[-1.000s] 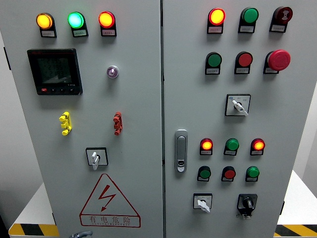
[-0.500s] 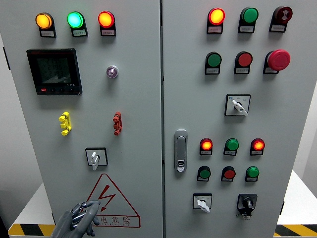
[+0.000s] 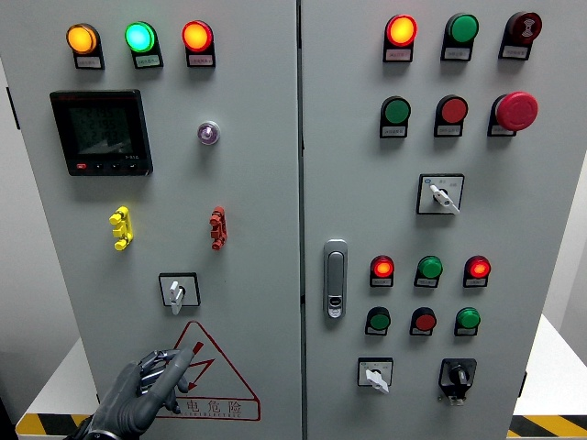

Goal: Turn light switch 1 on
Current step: 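Raise the left hand up toward the rotary switch above the warning sign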

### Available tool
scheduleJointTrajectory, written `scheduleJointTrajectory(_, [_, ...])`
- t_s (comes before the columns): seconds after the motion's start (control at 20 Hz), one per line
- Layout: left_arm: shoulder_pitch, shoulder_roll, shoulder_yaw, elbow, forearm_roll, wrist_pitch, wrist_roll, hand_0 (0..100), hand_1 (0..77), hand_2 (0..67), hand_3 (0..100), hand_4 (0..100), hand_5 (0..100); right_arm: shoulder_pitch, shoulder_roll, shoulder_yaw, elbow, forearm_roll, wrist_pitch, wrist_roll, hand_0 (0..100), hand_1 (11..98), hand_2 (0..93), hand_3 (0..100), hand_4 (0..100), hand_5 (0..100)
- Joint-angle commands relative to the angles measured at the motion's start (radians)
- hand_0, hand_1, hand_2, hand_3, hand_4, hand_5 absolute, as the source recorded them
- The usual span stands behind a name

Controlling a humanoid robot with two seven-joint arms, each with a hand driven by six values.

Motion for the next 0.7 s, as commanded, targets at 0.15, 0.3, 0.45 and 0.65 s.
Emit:
scheduleJointTrajectory(0.15, [-0.058,0.011,0.0,-0.021,0.002,0.041,0.097,0,38.6,38.4,80,98,73,0.0,0.0007,0.0,0.0,0.0,0.0,0.0,0,19.8,0.0,20,19,10])
scheduleJointTrajectory(0.3, [-0.075,0.014,0.0,-0.023,0.003,0.071,0.131,0,38.6,38.6,80,98,72,0.0,0.0007,0.0,0.0,0.0,0.0,0.0,0,19.8,0.0,20,19,10])
scheduleJointTrajectory(0.45, [-0.082,0.013,0.001,-0.021,0.006,0.117,0.137,0,39.3,38.8,80,98,72,0.0,0.0007,0.0,0.0,0.0,0.0,0.0,0,19.8,0.0,20,19,10])
scheduleJointTrajectory(0.65, [-0.102,0.016,0.001,-0.021,0.011,0.16,0.137,0,45.5,39.7,80,99,72,0.0,0.0007,0.0,0.0,0.0,0.0,0.0,0,19.6,0.0,20,19,10])
